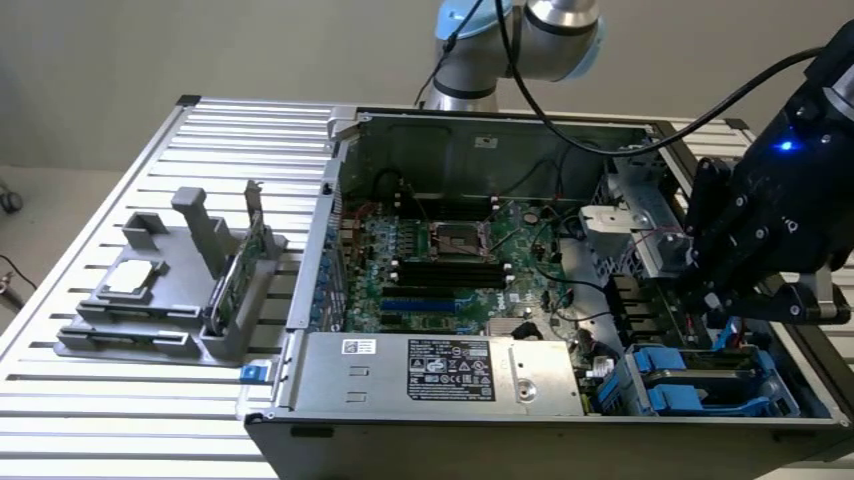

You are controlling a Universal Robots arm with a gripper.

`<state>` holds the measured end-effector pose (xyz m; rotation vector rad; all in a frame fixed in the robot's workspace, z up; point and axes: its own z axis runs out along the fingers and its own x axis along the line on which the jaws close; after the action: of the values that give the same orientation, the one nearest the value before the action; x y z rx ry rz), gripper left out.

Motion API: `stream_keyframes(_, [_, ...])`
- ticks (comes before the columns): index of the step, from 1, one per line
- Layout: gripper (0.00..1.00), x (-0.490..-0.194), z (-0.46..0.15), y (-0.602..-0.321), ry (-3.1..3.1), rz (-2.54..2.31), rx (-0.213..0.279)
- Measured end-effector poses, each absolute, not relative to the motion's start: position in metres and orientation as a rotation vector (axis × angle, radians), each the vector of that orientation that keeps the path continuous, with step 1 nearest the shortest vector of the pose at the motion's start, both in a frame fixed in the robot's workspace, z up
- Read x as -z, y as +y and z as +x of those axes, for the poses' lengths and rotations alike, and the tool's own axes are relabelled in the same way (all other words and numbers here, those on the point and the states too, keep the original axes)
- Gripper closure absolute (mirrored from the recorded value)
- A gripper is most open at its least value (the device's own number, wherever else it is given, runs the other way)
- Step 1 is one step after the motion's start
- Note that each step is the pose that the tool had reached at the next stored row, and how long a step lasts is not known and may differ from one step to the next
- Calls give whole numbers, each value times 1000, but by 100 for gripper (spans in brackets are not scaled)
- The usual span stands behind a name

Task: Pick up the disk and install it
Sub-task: 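Insert the second disk wire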

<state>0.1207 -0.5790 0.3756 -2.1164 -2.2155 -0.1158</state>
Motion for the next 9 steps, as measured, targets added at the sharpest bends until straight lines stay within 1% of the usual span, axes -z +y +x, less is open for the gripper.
stream_keyframes(4, [73, -376, 123, -579, -2216, -2117, 115])
stream_keyframes(5, [66, -376, 124, -579, -2216, -2117, 115])
stream_keyframes(9, [66, -376, 127, -579, -2216, -2117, 115])
